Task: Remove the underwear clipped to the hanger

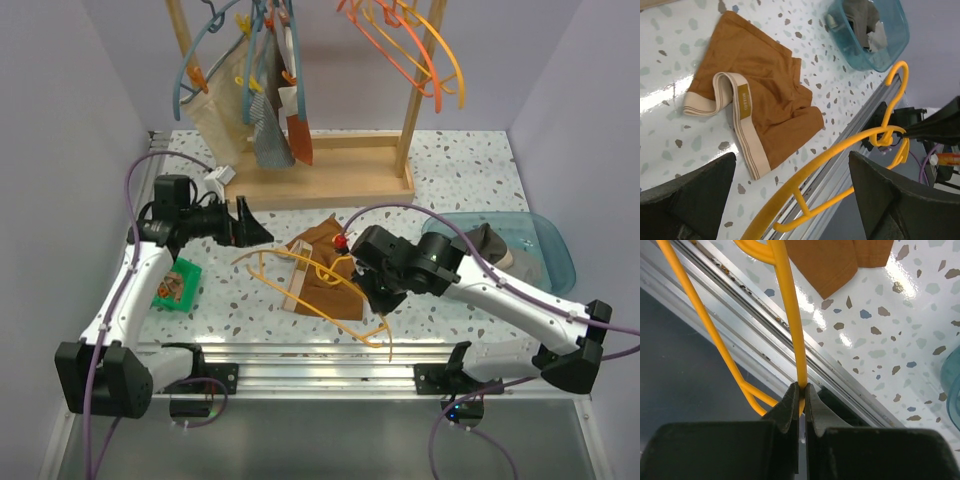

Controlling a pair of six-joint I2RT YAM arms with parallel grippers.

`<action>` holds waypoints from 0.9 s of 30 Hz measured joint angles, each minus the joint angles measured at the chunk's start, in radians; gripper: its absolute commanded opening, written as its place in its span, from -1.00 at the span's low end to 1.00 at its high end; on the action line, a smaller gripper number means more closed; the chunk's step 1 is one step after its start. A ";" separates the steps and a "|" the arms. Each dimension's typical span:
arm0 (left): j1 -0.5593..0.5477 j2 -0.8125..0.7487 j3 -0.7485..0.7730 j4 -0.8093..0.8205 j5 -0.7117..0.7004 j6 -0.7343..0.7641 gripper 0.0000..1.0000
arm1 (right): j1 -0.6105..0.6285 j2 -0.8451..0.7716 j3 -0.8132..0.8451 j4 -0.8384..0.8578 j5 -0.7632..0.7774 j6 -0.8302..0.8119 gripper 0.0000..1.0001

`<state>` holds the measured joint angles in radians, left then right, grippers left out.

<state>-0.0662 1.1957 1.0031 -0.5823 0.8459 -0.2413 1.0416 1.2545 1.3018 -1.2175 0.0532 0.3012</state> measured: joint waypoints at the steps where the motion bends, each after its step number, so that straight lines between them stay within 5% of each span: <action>1: -0.002 -0.026 -0.010 0.002 0.018 0.000 0.94 | -0.002 -0.006 0.000 0.000 -0.007 -0.003 -1.00; 9: -0.015 -0.207 -0.140 0.081 0.205 -0.020 0.53 | -0.099 -0.114 0.011 -0.022 -0.043 -0.041 -1.00; 15: -0.016 -0.177 -0.159 0.157 0.324 -0.072 -0.10 | -0.161 -0.146 0.043 -0.058 -0.074 -0.089 -1.00; 20: -0.034 -0.165 -0.159 0.183 0.383 -0.095 -0.20 | -0.164 -0.140 0.045 -0.053 -0.089 -0.112 -1.00; 23: -0.048 -0.163 -0.159 0.192 0.404 -0.109 -0.64 | -0.166 -0.141 0.045 -0.055 -0.080 -0.122 -1.00; 24: -0.051 -0.161 -0.159 0.195 0.411 -0.116 -0.92 | -0.168 -0.141 0.045 -0.058 -0.069 -0.124 -1.00; 27: -0.062 -0.159 -0.158 0.196 0.443 -0.125 -1.00 | -0.174 -0.140 0.045 -0.060 -0.019 -0.126 -1.00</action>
<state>-0.1280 1.0367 0.8448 -0.3862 1.2892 -0.3660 0.8677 1.1141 1.3464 -1.2770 0.0345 0.1749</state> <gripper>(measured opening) 0.167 0.030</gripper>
